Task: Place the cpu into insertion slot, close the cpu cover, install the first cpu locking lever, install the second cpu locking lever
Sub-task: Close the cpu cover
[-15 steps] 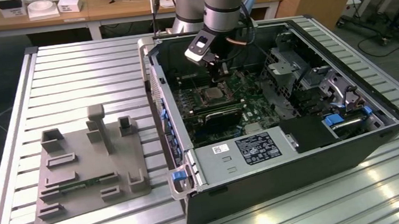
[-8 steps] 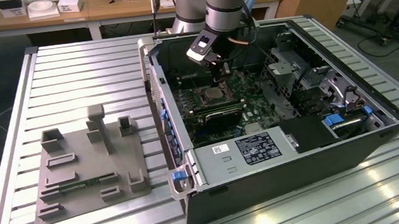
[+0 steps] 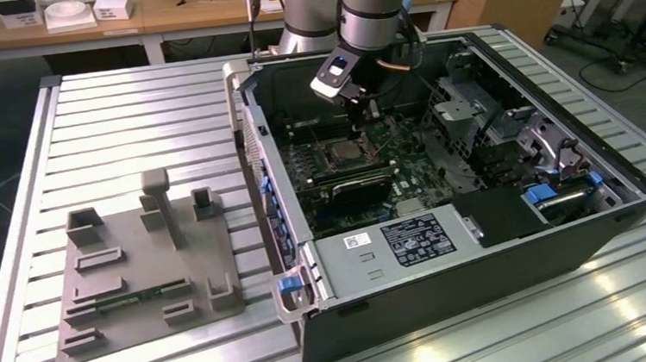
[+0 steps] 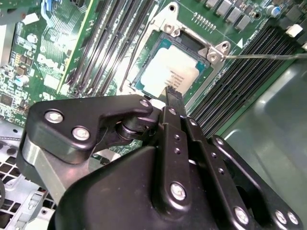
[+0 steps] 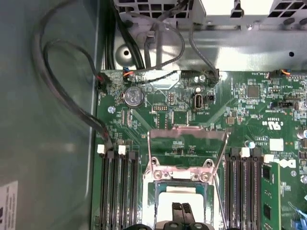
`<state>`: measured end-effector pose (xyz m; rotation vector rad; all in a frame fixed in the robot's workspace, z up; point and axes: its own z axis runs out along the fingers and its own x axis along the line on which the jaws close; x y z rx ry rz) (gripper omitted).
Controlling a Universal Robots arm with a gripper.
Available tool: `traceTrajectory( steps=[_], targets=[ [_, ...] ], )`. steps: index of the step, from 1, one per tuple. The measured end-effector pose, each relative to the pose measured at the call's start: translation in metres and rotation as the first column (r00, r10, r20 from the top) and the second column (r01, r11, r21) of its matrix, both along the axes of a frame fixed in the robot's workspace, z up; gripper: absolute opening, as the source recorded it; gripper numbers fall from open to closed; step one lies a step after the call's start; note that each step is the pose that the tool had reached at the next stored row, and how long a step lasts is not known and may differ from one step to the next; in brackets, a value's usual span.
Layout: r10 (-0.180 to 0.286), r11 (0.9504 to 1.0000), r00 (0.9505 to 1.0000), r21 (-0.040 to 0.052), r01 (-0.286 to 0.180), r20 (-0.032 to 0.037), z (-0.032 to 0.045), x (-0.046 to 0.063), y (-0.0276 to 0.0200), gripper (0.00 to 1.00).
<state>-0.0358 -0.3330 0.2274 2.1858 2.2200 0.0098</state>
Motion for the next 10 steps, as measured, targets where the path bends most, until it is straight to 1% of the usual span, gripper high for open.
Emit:
traceTrajectory(
  steps=[10],
  targets=[
    [0.0, 1.0, 1.0, -0.0001, 0.0, 0.0, 0.0, 0.0003, 0.0, 0.1]
  ],
)
